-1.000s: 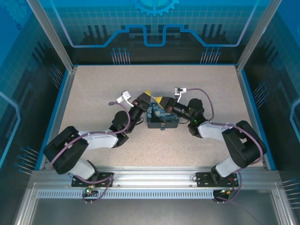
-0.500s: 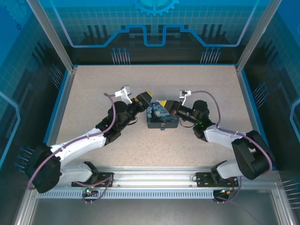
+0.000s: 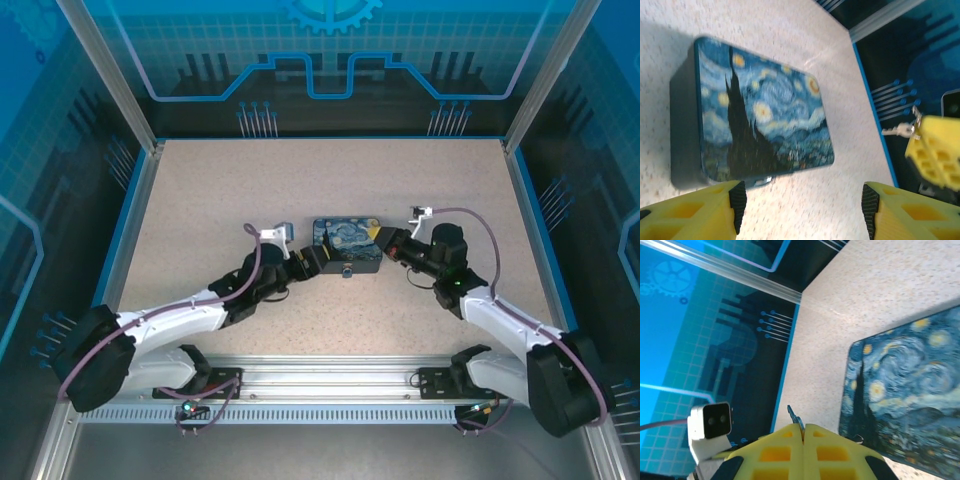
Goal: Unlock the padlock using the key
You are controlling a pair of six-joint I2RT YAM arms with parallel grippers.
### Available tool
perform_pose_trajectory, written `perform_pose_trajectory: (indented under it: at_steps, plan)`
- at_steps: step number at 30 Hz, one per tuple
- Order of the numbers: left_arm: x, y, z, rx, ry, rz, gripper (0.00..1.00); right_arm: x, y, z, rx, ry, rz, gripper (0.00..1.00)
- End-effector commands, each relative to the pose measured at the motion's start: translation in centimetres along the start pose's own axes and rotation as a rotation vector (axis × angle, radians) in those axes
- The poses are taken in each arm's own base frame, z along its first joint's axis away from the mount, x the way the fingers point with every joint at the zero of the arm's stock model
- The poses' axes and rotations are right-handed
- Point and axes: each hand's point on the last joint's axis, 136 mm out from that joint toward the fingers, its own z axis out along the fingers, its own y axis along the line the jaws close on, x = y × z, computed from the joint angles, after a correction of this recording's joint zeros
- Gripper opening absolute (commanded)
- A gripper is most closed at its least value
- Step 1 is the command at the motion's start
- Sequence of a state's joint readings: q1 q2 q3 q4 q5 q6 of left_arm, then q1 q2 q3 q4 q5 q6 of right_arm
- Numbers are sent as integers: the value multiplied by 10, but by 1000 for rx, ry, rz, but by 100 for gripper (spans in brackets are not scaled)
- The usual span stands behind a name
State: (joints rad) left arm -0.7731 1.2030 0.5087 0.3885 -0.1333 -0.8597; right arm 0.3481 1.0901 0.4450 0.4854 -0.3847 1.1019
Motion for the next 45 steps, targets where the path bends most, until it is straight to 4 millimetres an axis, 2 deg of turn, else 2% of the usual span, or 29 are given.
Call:
perform_pose_trajectory:
  at_steps: [1,5,8,12,21,31,40,45]
  plan:
    - [20,-10,-3,51,39,97,65,5,-30,-11,117,6,7,0]
    - [48,-7,3,49,101,193,66,0,-35,-14,114,13,26,0]
    - [67,-9,13,59,153,250,69,-2,-39,-9,103,44,43,0]
    - [82,-6,32,40,188,294,69,-1,-45,0,91,71,76,0]
    - [87,10,70,-25,158,401,72,-3,-48,0,93,63,68,0]
    - [78,33,93,-121,82,438,72,-9,-55,12,94,60,89,0]
    - [76,37,114,-104,77,395,72,-19,-60,29,92,65,113,0]
    - [78,26,128,-52,88,366,73,-20,-69,35,110,72,129,0]
